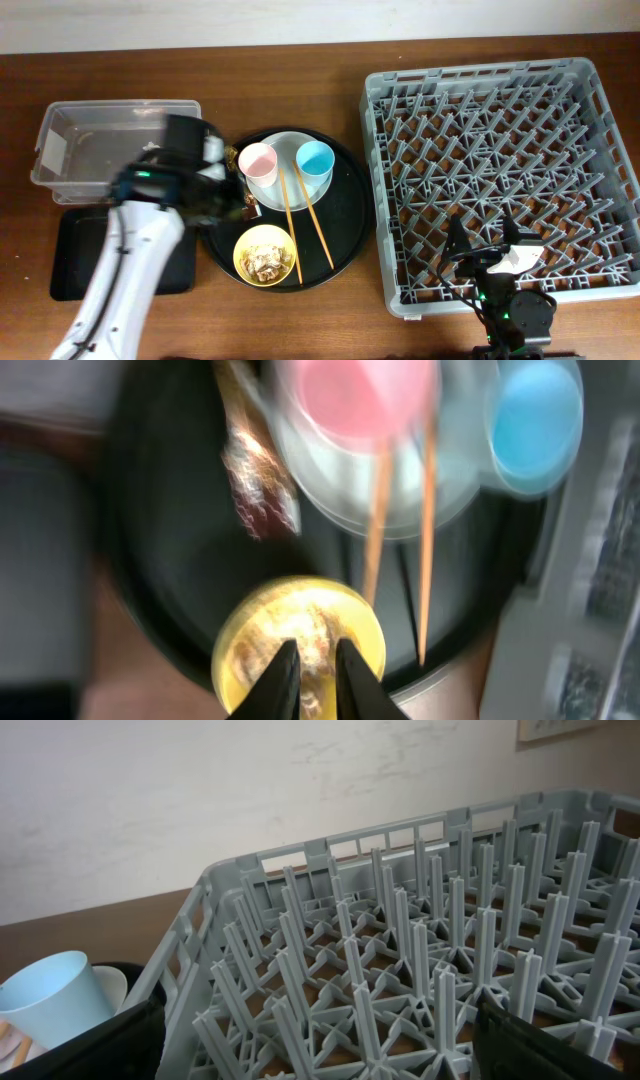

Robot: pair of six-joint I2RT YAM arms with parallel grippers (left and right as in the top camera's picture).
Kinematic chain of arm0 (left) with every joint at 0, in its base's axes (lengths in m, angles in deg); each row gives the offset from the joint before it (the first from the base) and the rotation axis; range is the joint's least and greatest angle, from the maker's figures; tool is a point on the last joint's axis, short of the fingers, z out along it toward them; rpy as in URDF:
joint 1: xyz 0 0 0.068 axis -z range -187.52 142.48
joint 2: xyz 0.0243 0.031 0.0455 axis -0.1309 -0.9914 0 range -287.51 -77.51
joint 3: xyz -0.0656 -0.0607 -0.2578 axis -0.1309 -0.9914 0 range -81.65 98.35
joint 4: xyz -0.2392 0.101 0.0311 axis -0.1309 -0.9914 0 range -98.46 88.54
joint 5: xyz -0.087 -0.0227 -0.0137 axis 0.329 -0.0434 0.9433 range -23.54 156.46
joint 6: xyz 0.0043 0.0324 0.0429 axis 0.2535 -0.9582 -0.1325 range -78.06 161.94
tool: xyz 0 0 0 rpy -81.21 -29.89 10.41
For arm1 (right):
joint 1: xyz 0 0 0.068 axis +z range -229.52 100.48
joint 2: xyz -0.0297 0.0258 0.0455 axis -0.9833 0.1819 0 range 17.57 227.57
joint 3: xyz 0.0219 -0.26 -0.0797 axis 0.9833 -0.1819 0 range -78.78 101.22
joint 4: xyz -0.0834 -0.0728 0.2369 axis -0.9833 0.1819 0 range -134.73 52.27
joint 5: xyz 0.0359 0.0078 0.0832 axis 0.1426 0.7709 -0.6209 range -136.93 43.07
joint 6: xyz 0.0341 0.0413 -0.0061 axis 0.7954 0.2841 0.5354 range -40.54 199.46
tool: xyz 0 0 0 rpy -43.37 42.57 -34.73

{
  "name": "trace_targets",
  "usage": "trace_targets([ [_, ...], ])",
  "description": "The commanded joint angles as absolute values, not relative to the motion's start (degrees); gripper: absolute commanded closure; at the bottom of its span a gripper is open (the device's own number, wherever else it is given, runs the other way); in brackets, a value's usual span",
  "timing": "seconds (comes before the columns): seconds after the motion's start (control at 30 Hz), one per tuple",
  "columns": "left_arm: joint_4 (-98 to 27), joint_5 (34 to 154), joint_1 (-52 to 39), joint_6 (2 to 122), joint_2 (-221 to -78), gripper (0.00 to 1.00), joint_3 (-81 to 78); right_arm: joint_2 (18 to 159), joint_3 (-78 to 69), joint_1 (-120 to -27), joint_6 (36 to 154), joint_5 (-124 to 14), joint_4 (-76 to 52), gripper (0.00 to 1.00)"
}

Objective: Sort waste into correct bins and load items into the dishwasher rack
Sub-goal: 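Carry the tissue with the left gripper and drop it into the clear bin, then grasp the rim of the yellow bowl with the left gripper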

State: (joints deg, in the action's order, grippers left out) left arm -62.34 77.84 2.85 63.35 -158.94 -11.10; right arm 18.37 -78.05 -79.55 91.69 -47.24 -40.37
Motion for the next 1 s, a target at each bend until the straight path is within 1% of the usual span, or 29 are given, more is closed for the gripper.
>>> trace_targets([
  [0.0,-63.2,75.37,15.0,65.01,-158.92,0.8,-16.2,17.82,-78.46,-80.01,91.91,-47.13,-40.22,0.02],
  [0.1,-62.37,70.12,23.72,69.78,-158.92,0.75,-20.76,17.82,-78.46,-80.01,91.91,-47.16,-40.22,0.02],
  [0.17,-61.34,67.28,27.66,72.09,-158.92,0.72,-22.99,17.82,-78.46,-80.01,91.91,-47.13,-40.22,0.02],
  [0.27,-56.6,64.99,32.9,73.64,-158.92,0.69,-26.6,17.82,-78.46,-80.01,91.91,-47.16,-40.22,0.02],
  [0.37,-51.02,60.81,35.68,73.67,-158.92,0.66,-29.75,17.82,-78.46,-80.01,91.91,-47.16,-40.22,0.02],
  [0.53,-46.13,52.81,35.98,73.62,-158.92,0.65,-31.54,17.82,-78.46,-80.01,91.91,-47.13,-40.22,0.02],
  [0.6,-44.86,51.94,35.98,73.62,-158.92,0.65,-32.0,17.82,-78.46,-80.01,91.91,-47.13,-40.22,0.02],
  [0.67,-43.13,52.38,35.98,73.64,-159.2,0.64,-32.68,17.82,-78.46,-80.01,91.91,-47.13,-40.22,0.02],
  [0.97,-40.4,54.19,35.98,73.64,-163.07,0.66,-33.94,17.82,-78.46,-80.01,91.91,-47.13,-40.22,0.02],
])
